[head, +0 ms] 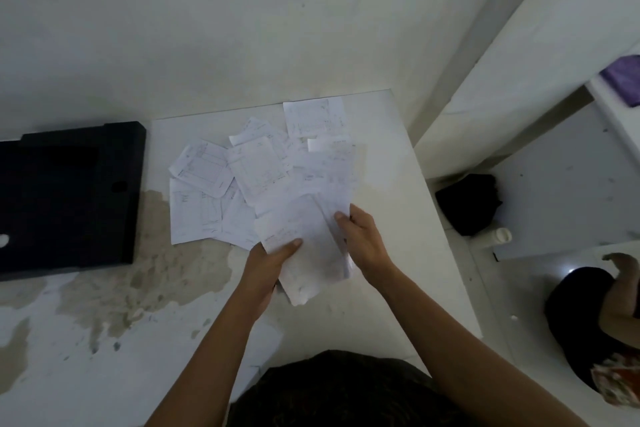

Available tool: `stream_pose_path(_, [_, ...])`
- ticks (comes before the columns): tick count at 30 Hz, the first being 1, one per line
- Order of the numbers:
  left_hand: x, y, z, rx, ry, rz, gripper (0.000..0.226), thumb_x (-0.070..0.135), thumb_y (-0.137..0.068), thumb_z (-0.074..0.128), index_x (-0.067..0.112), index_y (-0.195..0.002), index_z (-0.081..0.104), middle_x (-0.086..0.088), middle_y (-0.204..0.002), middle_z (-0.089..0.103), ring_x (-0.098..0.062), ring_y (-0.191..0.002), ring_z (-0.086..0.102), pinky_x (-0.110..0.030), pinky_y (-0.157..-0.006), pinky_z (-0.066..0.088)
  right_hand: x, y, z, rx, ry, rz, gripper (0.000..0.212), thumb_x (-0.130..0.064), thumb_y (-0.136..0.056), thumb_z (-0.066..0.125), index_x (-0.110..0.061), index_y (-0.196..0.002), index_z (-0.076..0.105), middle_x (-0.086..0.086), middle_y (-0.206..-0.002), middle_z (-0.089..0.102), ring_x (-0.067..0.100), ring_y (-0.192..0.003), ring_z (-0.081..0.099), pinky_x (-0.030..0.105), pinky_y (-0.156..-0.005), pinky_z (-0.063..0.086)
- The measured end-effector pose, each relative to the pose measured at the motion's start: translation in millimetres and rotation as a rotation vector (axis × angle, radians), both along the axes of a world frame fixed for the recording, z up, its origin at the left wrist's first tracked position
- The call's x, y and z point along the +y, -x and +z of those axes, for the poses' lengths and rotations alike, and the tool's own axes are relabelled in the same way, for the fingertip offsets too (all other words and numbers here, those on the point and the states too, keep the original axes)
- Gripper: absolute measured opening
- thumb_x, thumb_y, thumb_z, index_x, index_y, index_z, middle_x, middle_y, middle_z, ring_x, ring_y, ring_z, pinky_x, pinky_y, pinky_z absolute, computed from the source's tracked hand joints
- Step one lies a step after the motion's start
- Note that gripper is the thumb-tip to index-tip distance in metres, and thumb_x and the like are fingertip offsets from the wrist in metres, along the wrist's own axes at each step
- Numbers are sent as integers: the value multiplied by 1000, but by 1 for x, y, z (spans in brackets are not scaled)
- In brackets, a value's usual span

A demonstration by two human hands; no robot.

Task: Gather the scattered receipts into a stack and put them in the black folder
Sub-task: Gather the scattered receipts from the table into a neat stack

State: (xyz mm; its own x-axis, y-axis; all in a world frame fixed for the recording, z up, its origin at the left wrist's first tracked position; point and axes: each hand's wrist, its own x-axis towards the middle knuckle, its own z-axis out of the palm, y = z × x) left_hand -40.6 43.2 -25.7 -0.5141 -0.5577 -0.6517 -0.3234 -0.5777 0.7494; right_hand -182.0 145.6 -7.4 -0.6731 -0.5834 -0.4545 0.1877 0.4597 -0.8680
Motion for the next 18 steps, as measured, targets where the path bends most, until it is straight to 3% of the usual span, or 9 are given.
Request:
stream_pose_path(4, [-6,-2,5,10,61,-53,40,27,-74,80,22,-112,68,2,-112,72,-18,-103,68,-41,-91,55,1,2,8,-37,-115,188,25,-9,-93,43,2,-84,63,9,-87,66,25,-83,59,33,-72,43])
stream_pose_path(6, [-7,-3,8,18,88,-118,47,32,-68,82,23,-112,68,2,-111,73,-17,-103,68,-39,-90,55,1,1,13,-121,-116,182,27,-4,-90,41,-9,-67,53,1,-74,55,17,-72,51,32,-71,40])
stream_pose_path(8, [-8,-2,10,8,134,-167,35,28,-73,81,25,-105,70,3,-106,74,-15,-98,69,-34,-85,56,1,-3,13,-201,-78,146,29,-5,-87,41,-16,-61,38,-2,-68,42,13,-64,38,28,-64,34])
stream_pose_path(10, [-8,-1,13,-16,197,-185,22,26,-77,78,29,-98,69,5,-100,74,-12,-92,70,-29,-78,56,0,-8,14,-253,-12,127,25,-8,-79,43,-18,-60,31,-2,-66,36,13,-63,31,27,-58,27])
stream_pose_path(12, [-9,-3,15,-32,275,-184,24,30,-75,79,26,-98,69,6,-91,73,-13,-84,70,-21,-66,54,0,-12,16,-236,46,160,18,-11,-67,45,-18,-60,31,0,-64,34,13,-62,29,31,-57,22])
stream_pose_path(14, [-9,-4,16,-52,332,-180,27,31,-76,78,20,-98,69,5,-84,71,-12,-77,68,-15,-58,50,1,-13,19,-153,76,201,8,-11,-62,47,-17,-63,42,0,-67,44,13,-64,38,32,-58,30])
stream_pose_path(16, [-7,-7,17,-77,350,-199,15,23,-80,75,22,-90,65,7,-83,68,-9,-77,64,-17,-63,49,3,-9,18,-96,95,207,23,-3,-66,47,-24,-70,55,-10,-73,55,8,-70,49,16,-58,41])
stream_pose_path(18, [-4,-10,17,-86,381,-225,17,15,-81,73,24,-87,60,9,-82,64,-5,-76,61,-17,-67,47,6,-9,19,-78,95,217,30,0,-72,48,-24,-86,61,-8,-82,60,14,-81,54,8,-60,43])
